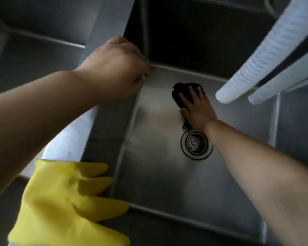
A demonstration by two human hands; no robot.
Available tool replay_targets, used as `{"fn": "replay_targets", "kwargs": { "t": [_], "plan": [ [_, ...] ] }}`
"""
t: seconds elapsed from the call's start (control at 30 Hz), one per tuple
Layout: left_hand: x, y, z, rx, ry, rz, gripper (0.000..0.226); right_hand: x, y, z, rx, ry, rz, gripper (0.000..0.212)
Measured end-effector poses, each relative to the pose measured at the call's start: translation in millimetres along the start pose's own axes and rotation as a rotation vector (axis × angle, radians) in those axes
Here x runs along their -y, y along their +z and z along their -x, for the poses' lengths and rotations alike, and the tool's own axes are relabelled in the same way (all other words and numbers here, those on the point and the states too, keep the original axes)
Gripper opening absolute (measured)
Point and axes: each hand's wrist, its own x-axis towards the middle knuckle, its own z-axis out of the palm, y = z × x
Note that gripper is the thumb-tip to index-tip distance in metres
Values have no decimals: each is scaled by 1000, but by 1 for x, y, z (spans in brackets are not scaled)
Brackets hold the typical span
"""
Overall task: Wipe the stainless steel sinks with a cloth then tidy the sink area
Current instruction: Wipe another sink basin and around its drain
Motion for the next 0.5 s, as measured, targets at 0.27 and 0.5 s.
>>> {"fn": "replay_targets", "kwargs": {
  "t": [0.27,0.5],
  "plan": [
    [3,-3,1,33,17,129,32,71,12,52,-3,-189,-43,59],
    [7,-3,1,64,-29,176,32,104,26,95,-5,-558,-7,53]
  ]
}}
